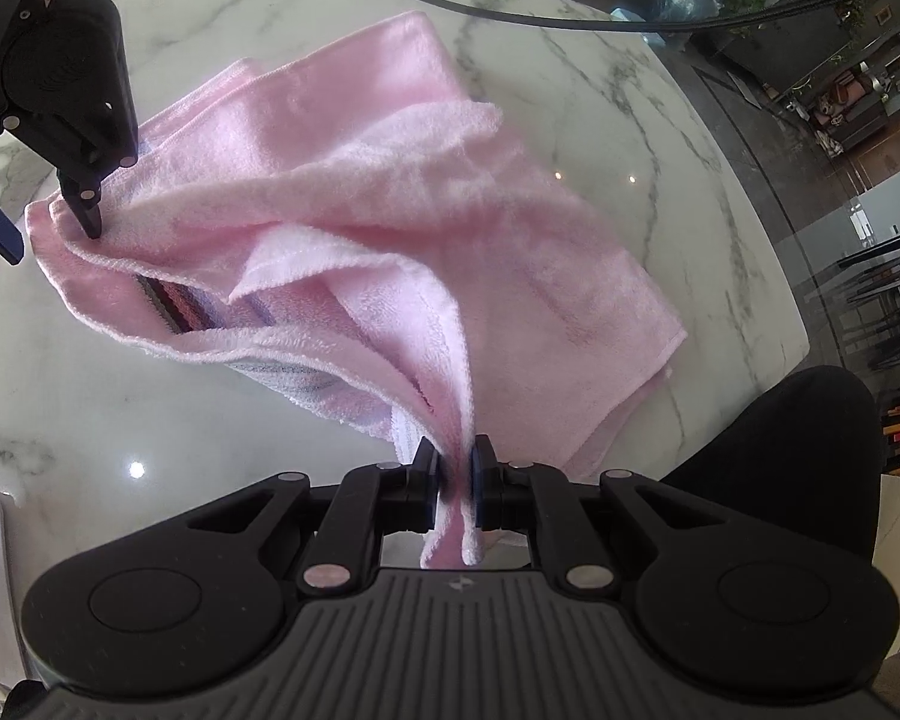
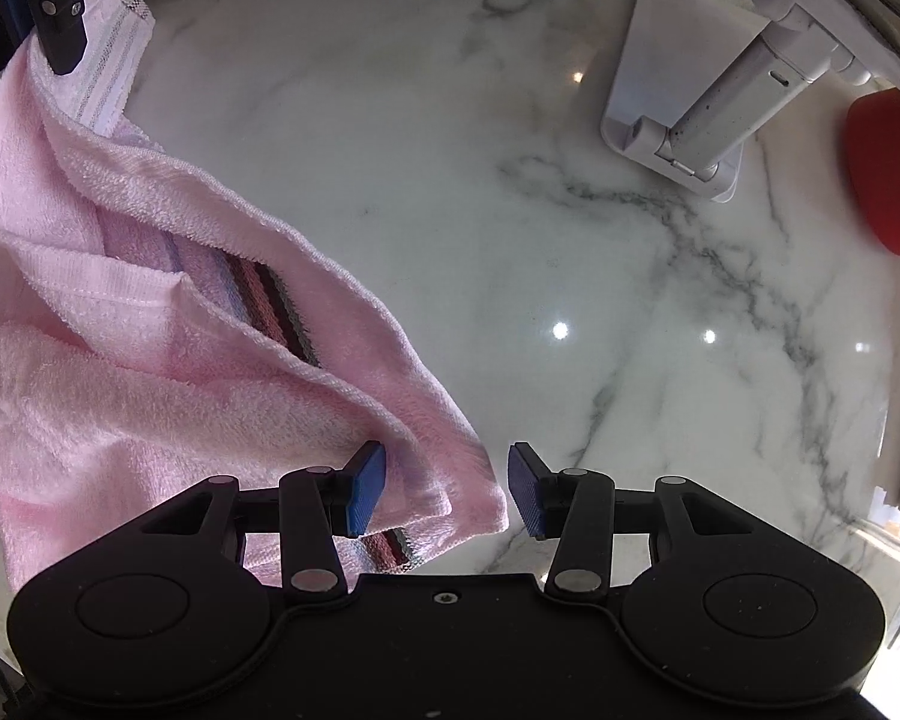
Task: Fold towel
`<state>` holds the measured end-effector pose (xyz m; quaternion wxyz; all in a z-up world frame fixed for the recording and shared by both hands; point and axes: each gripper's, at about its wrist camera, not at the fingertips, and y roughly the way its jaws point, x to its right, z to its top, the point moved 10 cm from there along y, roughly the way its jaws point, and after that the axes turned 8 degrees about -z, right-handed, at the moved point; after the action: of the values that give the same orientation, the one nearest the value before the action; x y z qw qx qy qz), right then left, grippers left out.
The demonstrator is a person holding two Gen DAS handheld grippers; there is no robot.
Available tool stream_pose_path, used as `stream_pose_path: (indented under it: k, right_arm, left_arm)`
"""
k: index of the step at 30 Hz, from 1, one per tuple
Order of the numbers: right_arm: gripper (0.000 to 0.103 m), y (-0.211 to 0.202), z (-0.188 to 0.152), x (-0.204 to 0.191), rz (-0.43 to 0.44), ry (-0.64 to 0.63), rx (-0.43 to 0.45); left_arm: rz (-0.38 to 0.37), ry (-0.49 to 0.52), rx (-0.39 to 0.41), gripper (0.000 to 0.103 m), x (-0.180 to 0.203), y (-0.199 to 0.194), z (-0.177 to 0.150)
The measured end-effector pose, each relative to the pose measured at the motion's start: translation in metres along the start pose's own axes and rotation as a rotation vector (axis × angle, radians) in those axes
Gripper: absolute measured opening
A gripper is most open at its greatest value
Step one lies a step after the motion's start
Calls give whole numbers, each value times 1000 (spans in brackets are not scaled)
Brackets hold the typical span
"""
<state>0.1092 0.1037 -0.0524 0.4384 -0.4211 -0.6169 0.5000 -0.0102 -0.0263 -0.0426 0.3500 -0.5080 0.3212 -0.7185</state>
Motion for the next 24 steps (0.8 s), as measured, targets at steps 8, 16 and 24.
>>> stream_pose_path:
  k: [8, 16, 24]
  right_arm:
    - [11, -4, -10, -6, -9, 106, -46]
    - [8, -25, -32, -32, -23, 254, -116]
    - [8, -63, -70, -97, -13, 419, -235]
  left_arm:
    - [9, -11, 1, 9, -3, -1, 2]
    - [33, -12, -10, 9, -3, -3, -1]
    - [69, -35, -3, 9, -7, -16, 0]
